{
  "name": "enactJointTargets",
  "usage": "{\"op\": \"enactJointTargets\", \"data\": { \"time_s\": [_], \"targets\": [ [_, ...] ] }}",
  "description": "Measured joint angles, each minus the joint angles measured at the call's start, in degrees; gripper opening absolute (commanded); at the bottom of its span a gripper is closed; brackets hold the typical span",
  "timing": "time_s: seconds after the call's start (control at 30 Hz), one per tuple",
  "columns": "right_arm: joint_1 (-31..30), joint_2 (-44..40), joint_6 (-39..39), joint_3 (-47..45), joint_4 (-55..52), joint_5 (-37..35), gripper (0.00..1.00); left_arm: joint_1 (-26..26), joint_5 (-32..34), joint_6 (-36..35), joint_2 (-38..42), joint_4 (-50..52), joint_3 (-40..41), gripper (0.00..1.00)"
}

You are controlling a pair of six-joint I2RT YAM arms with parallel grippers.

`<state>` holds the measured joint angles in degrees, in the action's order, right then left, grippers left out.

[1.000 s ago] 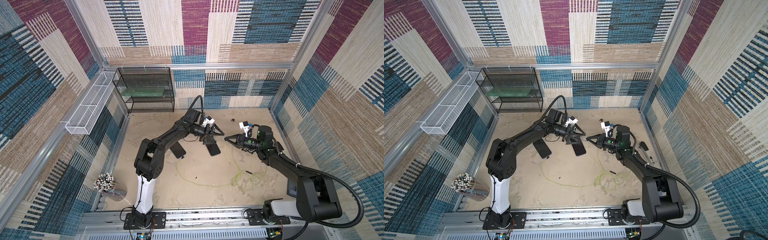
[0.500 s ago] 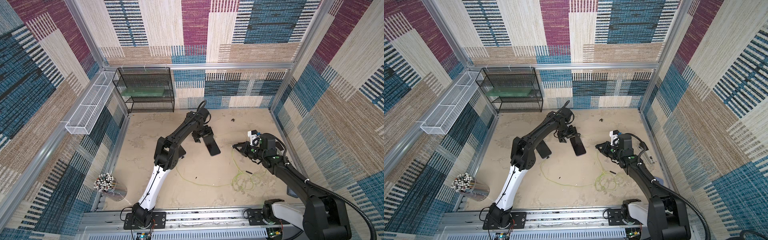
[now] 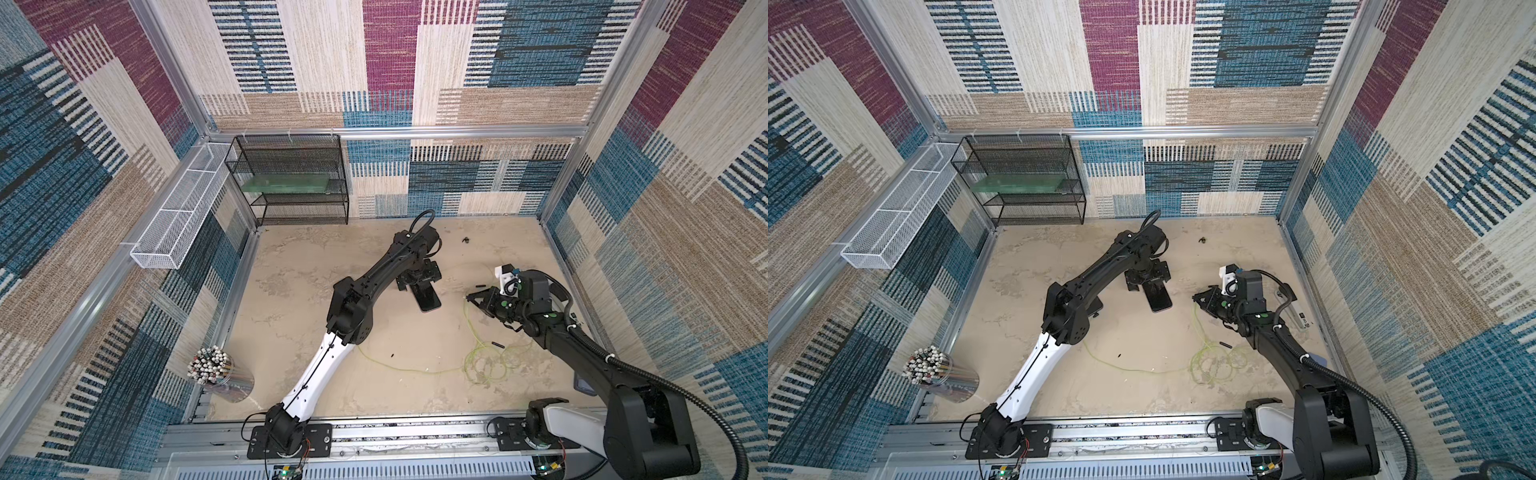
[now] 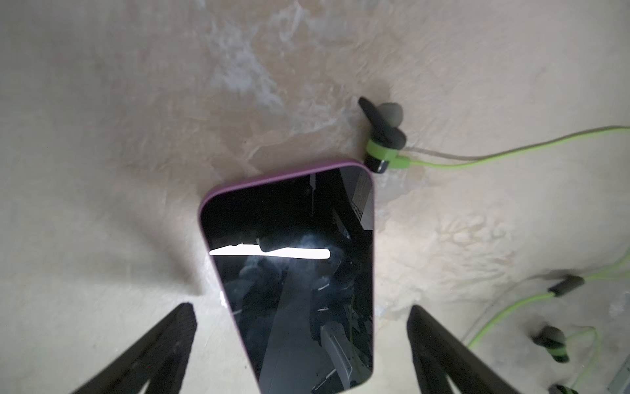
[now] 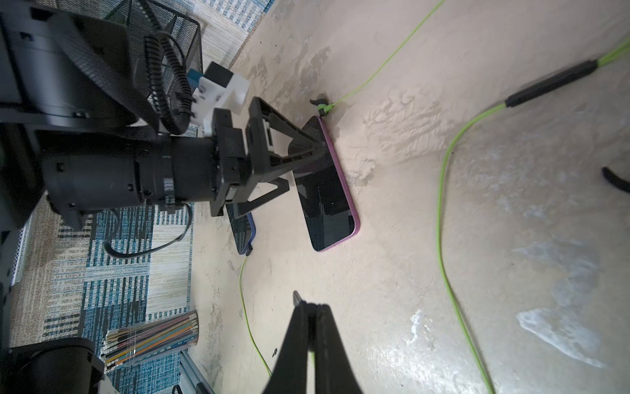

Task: Plug wired earphones into phones
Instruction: Move the phone to the center of the board.

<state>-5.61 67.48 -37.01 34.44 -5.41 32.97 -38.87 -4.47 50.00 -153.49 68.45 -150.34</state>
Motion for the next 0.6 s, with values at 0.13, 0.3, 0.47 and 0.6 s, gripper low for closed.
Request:
{"op": "enactJointTargets", "data": {
  "time_s": [0.13, 0.3, 0.47, 0.6],
  "targets": [
    [-0.1, 2.1, 0.9, 1.4, 0.0, -0.7, 0.00, -0.6, 1.3, 0.7, -0.2, -0.1, 0.2, 0.98],
    [-0.3, 10.1, 1.5, 4.7, 3.6, -3.0, 0.00, -0.5, 1.2, 1.1, -0.3, -0.3, 0.2, 1.00],
    [-1.4, 13.4, 1.4, 6.4, 6.3, -3.6, 0.00, -0.8, 1.8, 1.0, -0.5, -0.7, 0.7, 1.00],
    [-1.8, 13.1, 1.2, 5.4, 7.9, -3.7, 0.00, -1.4, 3.3, 0.7, -1.5, -0.1, 0.5, 0.97]
  ]
}}
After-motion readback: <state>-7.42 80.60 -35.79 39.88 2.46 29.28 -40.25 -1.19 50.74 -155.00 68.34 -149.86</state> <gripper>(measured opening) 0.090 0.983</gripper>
